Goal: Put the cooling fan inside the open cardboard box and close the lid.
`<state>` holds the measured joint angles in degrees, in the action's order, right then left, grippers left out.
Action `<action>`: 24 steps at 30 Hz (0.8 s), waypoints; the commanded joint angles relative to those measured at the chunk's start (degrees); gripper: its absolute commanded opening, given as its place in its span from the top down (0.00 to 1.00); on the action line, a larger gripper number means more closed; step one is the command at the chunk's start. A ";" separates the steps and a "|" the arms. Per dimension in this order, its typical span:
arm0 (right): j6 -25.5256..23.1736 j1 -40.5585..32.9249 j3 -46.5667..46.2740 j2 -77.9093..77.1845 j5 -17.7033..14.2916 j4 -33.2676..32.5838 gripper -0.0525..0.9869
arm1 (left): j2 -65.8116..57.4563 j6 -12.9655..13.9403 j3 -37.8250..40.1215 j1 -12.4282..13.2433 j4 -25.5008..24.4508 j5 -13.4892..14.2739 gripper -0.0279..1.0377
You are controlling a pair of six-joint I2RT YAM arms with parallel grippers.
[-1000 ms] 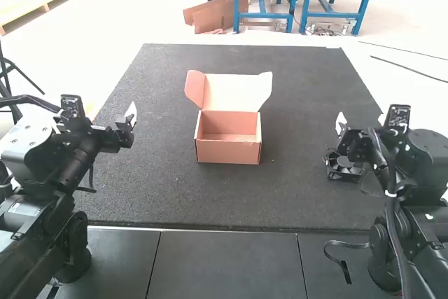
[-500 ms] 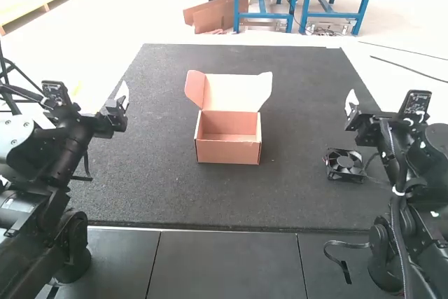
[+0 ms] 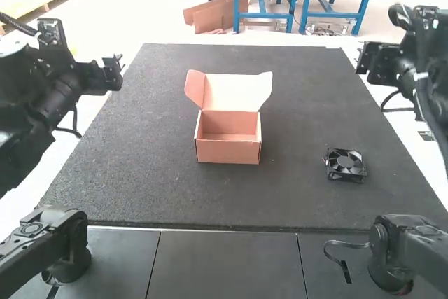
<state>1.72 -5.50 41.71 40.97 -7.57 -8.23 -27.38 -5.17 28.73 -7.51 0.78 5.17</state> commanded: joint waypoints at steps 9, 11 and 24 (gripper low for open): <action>-6.55 0.84 23.33 17.83 -0.34 -24.99 0.09 | -15.34 0.42 23.12 0.74 -25.12 4.59 0.06; -6.99 0.93 25.96 18.71 -0.16 -28.42 0.09 | -16.57 0.51 24.27 0.74 -27.76 7.31 0.07; 3.12 12.70 27.46 29.78 4.76 -46.35 0.08 | -22.46 0.60 26.38 0.74 -38.66 8.28 0.06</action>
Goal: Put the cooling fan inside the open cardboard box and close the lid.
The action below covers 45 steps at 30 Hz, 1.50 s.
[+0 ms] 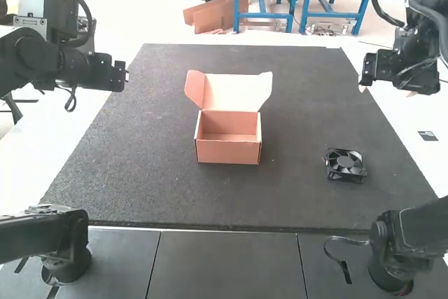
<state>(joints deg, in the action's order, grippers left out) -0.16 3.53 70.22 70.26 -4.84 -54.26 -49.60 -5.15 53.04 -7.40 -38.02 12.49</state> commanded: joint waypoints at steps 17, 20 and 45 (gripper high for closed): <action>11.68 9.74 -14.93 5.24 3.00 6.80 0.08 | -1.28 0.66 2.51 2.30 1.11 0.87 0.06; 11.50 9.74 -16.95 5.41 2.73 9.26 0.08 | -1.37 0.66 2.95 2.13 1.02 0.78 0.06; 8.25 9.74 -14.67 20.88 1.68 15.41 0.09 | -2.69 0.75 3.13 2.04 1.72 0.60 0.07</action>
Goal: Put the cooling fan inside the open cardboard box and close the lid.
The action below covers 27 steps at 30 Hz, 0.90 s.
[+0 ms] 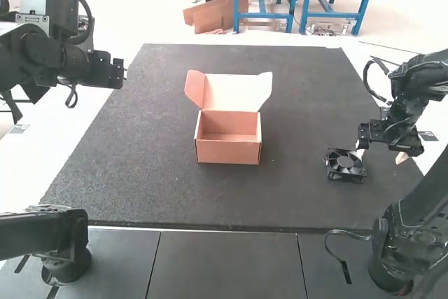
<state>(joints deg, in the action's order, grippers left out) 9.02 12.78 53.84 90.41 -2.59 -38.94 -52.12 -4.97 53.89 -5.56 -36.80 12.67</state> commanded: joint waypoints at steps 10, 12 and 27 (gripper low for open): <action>-0.93 0.50 3.11 4.69 -1.98 -0.17 0.09 | -1.14 0.49 3.94 0.46 0.41 0.34 0.06; -0.93 0.50 3.28 5.48 -2.07 -0.17 0.09 | -1.50 0.49 4.30 0.46 0.50 0.34 0.06; -0.84 0.41 3.37 10.31 -2.33 -0.26 0.31 | -2.29 0.49 5.00 0.46 0.85 0.34 0.06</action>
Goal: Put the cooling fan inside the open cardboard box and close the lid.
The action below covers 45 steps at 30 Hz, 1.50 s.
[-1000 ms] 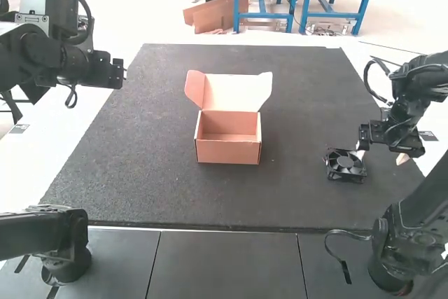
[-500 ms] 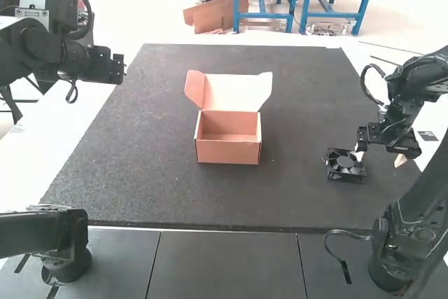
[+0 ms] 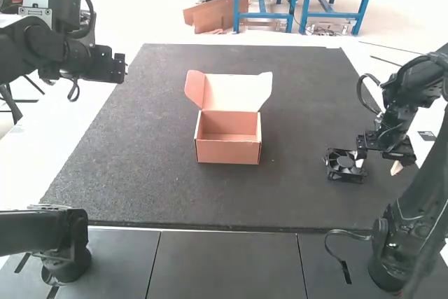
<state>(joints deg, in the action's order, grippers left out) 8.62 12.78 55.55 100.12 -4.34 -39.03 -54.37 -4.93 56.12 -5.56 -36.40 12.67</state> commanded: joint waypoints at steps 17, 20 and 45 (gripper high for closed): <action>-3.79 -0.38 17.14 -8.45 11.11 -7.56 0.97 | -0.04 0.71 1.19 0.38 1.33 0.43 0.06; -7.74 -0.73 21.09 -12.58 11.37 -8.70 0.97 | -0.04 1.33 0.13 0.29 1.69 0.43 0.06; -35.17 -42.39 32.25 -13.90 19.98 -19.25 0.96 | 0.32 1.85 -4.35 0.03 4.32 0.34 0.06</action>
<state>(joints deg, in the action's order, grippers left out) -22.74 -27.16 87.02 84.16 16.08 -59.33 -54.39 -3.66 50.72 -5.58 -32.03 12.67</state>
